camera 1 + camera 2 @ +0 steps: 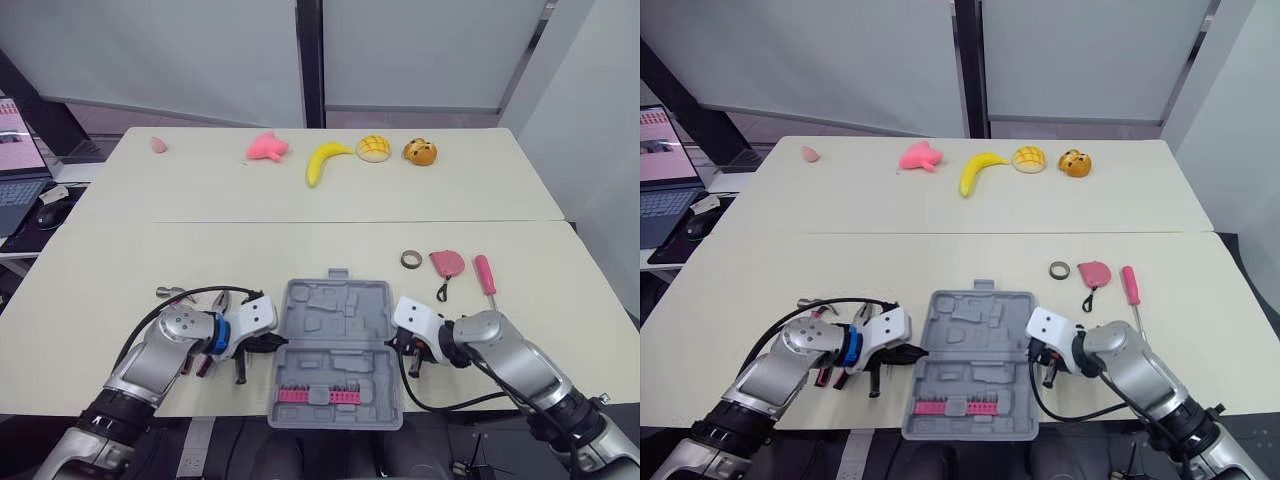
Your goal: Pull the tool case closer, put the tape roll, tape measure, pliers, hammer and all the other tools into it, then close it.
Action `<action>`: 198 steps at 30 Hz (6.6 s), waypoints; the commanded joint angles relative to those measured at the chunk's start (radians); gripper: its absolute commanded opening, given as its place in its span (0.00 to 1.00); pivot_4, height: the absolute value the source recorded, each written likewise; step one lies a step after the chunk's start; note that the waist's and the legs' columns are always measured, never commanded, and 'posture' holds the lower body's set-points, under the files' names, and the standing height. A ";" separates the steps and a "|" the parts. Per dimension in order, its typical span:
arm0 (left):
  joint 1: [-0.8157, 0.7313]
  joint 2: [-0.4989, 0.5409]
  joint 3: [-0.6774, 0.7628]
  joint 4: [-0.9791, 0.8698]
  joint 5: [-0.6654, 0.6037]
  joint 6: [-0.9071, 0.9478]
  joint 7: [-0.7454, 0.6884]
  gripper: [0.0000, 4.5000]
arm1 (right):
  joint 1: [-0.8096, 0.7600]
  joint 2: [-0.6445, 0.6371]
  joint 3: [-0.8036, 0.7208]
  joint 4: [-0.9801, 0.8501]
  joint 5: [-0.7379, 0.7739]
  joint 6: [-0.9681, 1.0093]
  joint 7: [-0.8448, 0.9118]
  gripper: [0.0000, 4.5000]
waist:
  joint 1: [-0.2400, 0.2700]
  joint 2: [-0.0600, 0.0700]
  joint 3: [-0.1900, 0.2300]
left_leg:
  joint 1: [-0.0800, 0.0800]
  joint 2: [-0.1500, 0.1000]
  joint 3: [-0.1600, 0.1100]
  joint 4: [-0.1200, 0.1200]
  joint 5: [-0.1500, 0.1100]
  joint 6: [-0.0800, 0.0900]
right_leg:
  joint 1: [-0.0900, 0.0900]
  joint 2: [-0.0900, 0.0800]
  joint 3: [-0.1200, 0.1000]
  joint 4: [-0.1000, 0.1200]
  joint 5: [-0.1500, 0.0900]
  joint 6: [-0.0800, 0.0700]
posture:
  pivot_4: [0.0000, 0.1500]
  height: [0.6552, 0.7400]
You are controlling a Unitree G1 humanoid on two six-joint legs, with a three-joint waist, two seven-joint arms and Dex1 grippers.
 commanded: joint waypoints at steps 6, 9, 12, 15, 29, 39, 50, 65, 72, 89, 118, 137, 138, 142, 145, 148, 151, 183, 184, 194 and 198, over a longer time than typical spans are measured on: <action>0.050 0.026 -0.028 -0.058 -0.014 0.034 -0.050 0.00 | 0.013 -0.016 0.047 -0.027 0.043 -0.001 0.032 0.01 | 0.001 0.000 0.000 | 0.000 0.000 0.000 0.000 0.000 0.000 | 0.000 0.000 0.000 0.000 0.000 0.000 | 1.00 0.83; 0.053 0.026 -0.026 -0.058 -0.010 0.032 -0.043 0.00 | 0.012 -0.018 0.053 -0.023 0.047 -0.003 0.029 0.01 | 0.001 0.000 0.000 | 0.000 0.000 0.000 0.000 0.000 0.000 | 0.000 0.000 0.000 0.000 0.000 0.000 | 1.00 0.83; 0.053 0.026 -0.024 -0.056 -0.009 0.032 -0.043 0.00 | 0.013 -0.020 0.060 -0.024 0.049 -0.004 0.026 0.01 | 0.001 0.000 0.000 | 0.000 0.000 0.000 0.000 0.000 0.000 | 0.000 0.000 0.000 0.000 0.000 0.000 | 1.00 0.83; 0.052 0.025 -0.026 -0.056 -0.009 0.035 -0.044 0.00 | 0.013 -0.024 0.062 -0.021 0.049 -0.008 0.026 0.01 | 0.001 0.000 0.000 | 0.000 0.000 0.000 0.000 0.000 0.000 | 0.000 0.000 0.000 0.000 0.000 0.001 | 1.00 0.83; 0.055 0.028 -0.022 -0.032 0.001 0.016 -0.042 0.00 | 0.014 -0.028 0.057 -0.019 0.052 -0.001 0.013 0.01 | 0.001 0.000 0.000 | 0.000 0.000 0.000 0.000 0.000 0.000 | 0.000 0.000 0.000 0.000 0.000 0.001 | 1.00 0.83; 0.050 0.076 0.061 -0.010 -0.035 -0.061 -0.048 0.00 | 0.099 -0.100 -0.118 -0.078 0.114 0.030 -0.022 0.01 | 0.003 -0.001 0.000 | 0.000 0.000 0.000 0.000 0.000 0.000 | 0.000 0.000 0.000 -0.001 -0.001 0.001 | 1.00 0.83; 0.162 0.167 0.574 0.148 -0.287 -0.177 0.000 0.00 | 0.325 -0.147 -0.604 -0.187 0.208 -0.288 -0.121 0.01 | 0.002 0.000 0.001 | -0.001 0.000 0.001 0.000 0.000 0.000 | -0.001 0.000 0.000 -0.001 -0.001 0.002 | 1.00 0.83; 0.438 0.200 0.826 0.303 -0.377 -0.157 -0.032 1.00 | 0.552 -0.204 -0.935 -0.098 0.359 -0.405 0.010 0.57 | 0.009 -0.001 0.001 | 0.001 0.001 0.002 -0.001 0.000 0.000 | 0.000 -0.001 0.001 -0.001 -0.003 -0.001 | 1.00 0.83; 0.478 0.187 0.839 0.277 -0.382 -0.137 -0.005 1.00 | 0.605 -0.203 -0.942 -0.020 0.348 -0.484 0.031 0.99 | 0.008 -0.002 0.001 | 0.001 0.001 0.004 -0.001 0.000 0.000 | 0.000 -0.001 0.002 -0.001 -0.003 -0.001 | 1.00 0.83; 0.509 0.171 0.846 0.212 -0.389 -0.136 0.025 1.00 | 0.542 -0.234 -0.899 0.089 0.339 -0.574 0.030 0.99 | 0.004 -0.002 0.001 | 0.002 0.001 0.004 -0.002 0.000 0.000 | 0.000 -0.001 0.002 -0.001 -0.004 -0.001 | 1.00 0.83; 0.162 0.140 0.493 -0.327 -0.543 0.100 -0.015 1.00 | 0.029 -0.116 -0.425 -0.085 0.242 -0.180 -0.265 0.71 | 0.002 -0.001 0.001 | 0.001 0.001 0.003 -0.001 0.000 0.000 | 0.000 0.000 0.002 -0.001 -0.002 0.001 | 1.00 0.83; -0.036 0.096 0.354 -0.372 -0.547 0.154 -0.005 1.00 | -0.404 0.165 -0.151 0.530 0.040 -0.125 -0.368 0.71 | 0.001 -0.001 0.001 | -0.013 0.001 0.001 0.001 0.000 0.000 | -0.013 0.000 0.000 0.001 0.001 -0.005 | 1.00 0.83; -0.037 0.095 0.352 -0.374 -0.548 0.155 -0.003 1.00 | -0.409 0.170 -0.151 0.556 0.031 -0.137 -0.370 0.71 | 0.001 -0.001 0.001 | -0.015 0.001 0.001 0.001 0.000 0.000 | -0.016 0.000 0.000 0.001 0.002 -0.005 | 1.00 0.83; -0.042 0.092 0.346 -0.382 -0.549 0.158 0.004 1.00 | -0.427 0.193 -0.164 0.642 0.011 -0.184 -0.377 0.71 | 0.001 -0.001 0.001 | -0.017 0.001 0.001 0.000 0.000 0.000 | -0.018 0.000 0.000 0.001 0.002 -0.005 | 1.00 0.83; -0.046 0.090 0.341 -0.383 -0.548 0.158 0.006 1.00 | -0.439 0.209 -0.178 0.697 0.009 -0.207 -0.380 0.71 | 0.000 -0.001 0.001 | -0.017 0.001 0.001 0.000 0.000 0.000 | -0.018 0.000 0.000 0.001 0.002 -0.005 | 1.00 0.83; -0.053 0.087 0.335 -0.381 -0.545 0.156 0.007 1.00 | -0.454 0.220 -0.192 0.750 0.004 -0.234 -0.390 0.71 | -0.002 -0.001 0.001 | -0.016 0.001 0.001 0.001 0.000 0.000 | -0.018 0.000 0.000 0.002 0.002 -0.006 | 1.00 0.83; -0.058 0.085 0.330 -0.380 -0.544 0.154 0.006 1.00 | -0.461 0.226 -0.201 0.776 0.005 -0.245 -0.391 0.71 | -0.002 -0.001 0.001 | -0.016 0.001 0.001 0.001 0.000 0.000 | -0.018 0.000 0.000 0.002 0.002 -0.006 | 1.00 0.83; 0.093 0.178 0.434 -0.197 -0.443 -0.007 -0.085 1.00 | -0.346 0.208 -0.154 0.174 0.139 0.127 -0.162 0.00 | -0.009 0.000 0.001 | -0.016 0.001 0.001 0.001 0.000 0.000 | -0.018 0.000 0.000 0.002 0.003 -0.006 | 1.00 0.83; 0.107 0.189 0.443 -0.184 -0.438 -0.016 -0.092 1.00 | -0.348 0.223 -0.145 0.133 0.164 0.170 -0.155 0.00 | -0.011 0.000 0.001 | -0.016 0.001 0.001 0.001 0.000 0.000 | -0.018 0.000 0.000 0.003 0.003 -0.006 | 1.00 0.83; 0.173 0.245 0.478 -0.091 -0.404 -0.099 -0.153 1.00 | -0.428 0.496 -0.069 0.281 0.223 0.223 -0.260 0.00 | -0.016 -0.001 0.001 | -0.016 0.001 -0.001 0.001 0.000 0.000 | -0.018 0.000 -0.001 0.003 0.003 -0.006 | 1.00 0.83; 0.188 0.251 0.488 -0.098 -0.408 -0.100 -0.166 1.00 | -0.470 0.565 -0.043 0.413 0.209 0.150 -0.284 0.00 | -0.018 -0.001 0.001 | -0.016 0.001 0.000 0.001 0.000 0.000 | -0.018 0.000 -0.001 0.003 0.003 -0.006 | 1.00 0.83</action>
